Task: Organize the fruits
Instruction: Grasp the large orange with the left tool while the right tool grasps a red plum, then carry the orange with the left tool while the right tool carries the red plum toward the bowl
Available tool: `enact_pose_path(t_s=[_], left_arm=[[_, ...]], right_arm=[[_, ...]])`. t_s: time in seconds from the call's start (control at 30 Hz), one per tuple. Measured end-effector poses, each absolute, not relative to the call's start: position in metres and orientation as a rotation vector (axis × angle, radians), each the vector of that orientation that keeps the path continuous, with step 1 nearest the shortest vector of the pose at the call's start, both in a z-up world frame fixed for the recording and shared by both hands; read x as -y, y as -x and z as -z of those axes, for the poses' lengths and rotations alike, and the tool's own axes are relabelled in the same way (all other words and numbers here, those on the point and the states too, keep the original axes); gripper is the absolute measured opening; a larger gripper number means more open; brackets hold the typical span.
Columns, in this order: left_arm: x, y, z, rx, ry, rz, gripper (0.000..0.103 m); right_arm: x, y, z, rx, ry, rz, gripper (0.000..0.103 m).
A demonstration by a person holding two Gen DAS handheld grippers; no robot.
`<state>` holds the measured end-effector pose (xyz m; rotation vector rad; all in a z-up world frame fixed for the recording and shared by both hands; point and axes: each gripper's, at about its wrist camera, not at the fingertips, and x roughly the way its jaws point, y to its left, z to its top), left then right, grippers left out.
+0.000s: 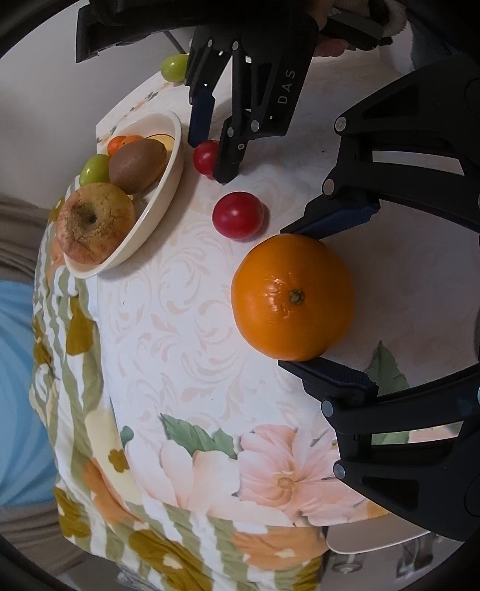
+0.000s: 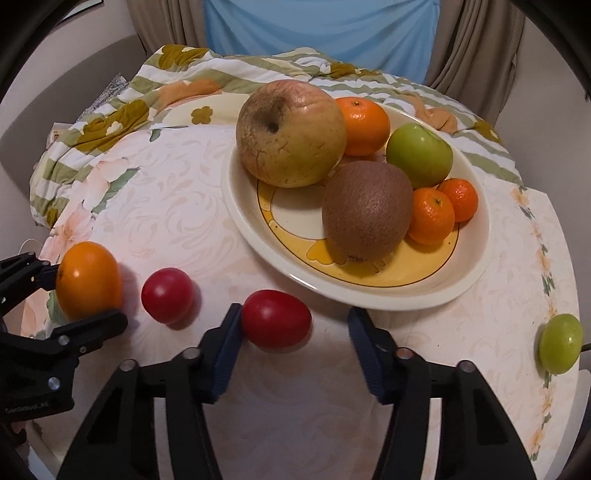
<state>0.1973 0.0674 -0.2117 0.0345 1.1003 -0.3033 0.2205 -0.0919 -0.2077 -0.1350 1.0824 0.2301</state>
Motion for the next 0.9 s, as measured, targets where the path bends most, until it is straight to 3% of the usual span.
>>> enact_pose_path(t_s=[0.13,0.9], left_arm=[[-0.069,-0.196,0.212,-1.103,-0.027,0.287,0.067],[-0.06,-0.164,0.167,-1.034,0.015,0.248,0.067]], right_arm=[[0.091,-0.219,0.206,-1.072,0.137,-0.236,0.033],[0.114,-0.186,0.162,-1.033,0.098,-0.276,0.033]])
